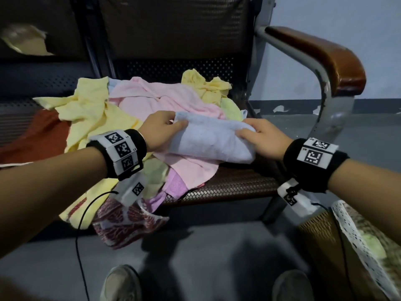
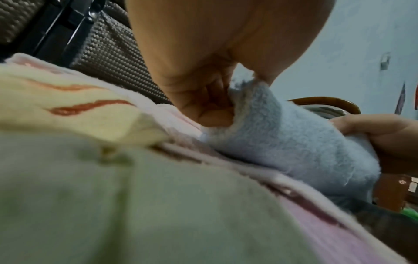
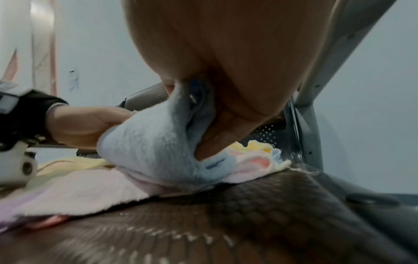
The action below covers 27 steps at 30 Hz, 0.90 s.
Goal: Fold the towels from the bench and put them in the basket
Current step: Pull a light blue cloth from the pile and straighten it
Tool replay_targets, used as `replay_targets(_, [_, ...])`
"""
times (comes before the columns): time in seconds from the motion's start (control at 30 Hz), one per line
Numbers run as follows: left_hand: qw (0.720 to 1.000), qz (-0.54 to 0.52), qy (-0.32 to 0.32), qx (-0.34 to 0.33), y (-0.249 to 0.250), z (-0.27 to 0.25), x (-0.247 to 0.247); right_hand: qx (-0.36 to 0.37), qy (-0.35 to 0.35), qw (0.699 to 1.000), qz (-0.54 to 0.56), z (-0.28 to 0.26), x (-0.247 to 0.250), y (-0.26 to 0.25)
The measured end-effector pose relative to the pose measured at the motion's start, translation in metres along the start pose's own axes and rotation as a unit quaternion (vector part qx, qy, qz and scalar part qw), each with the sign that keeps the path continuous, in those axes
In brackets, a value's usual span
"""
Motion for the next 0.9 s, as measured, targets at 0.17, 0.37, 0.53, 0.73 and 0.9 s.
replay_targets(0.17, [0.996,0.030,0.029,0.075,-0.007,0.020,-0.010,-0.029,0.030,0.996,-0.073,0.014,-0.010,0.009])
replay_targets(0.37, [0.991,0.051,0.043,0.112,-0.014,0.045,-0.021,0.177,-0.025,0.945,-0.275,0.030,-0.023,-0.030])
replay_targets(0.53, [0.985,0.131,0.032,0.110,-0.011,0.052,-0.027,0.119,-0.164,0.934,-0.294,0.035,-0.048,-0.034])
replay_targets(0.73, [0.972,0.183,-0.030,0.144,0.001,0.050,-0.019,0.138,-0.135,0.943,-0.271,0.034,-0.044,-0.031])
replay_targets(0.9, [0.993,0.061,0.033,0.096,0.053,0.025,0.000,0.103,-0.089,0.958,-0.253,0.011,-0.033,-0.044])
Point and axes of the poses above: each hand's wrist, its own z-axis towards the middle knuckle, its own x-axis out of the back of the hand, y = z × x, the point moved 1 cm from there along z, towards the middle knuckle, and after that the axes turned 11 degrees about x, right-handed, at the moved point
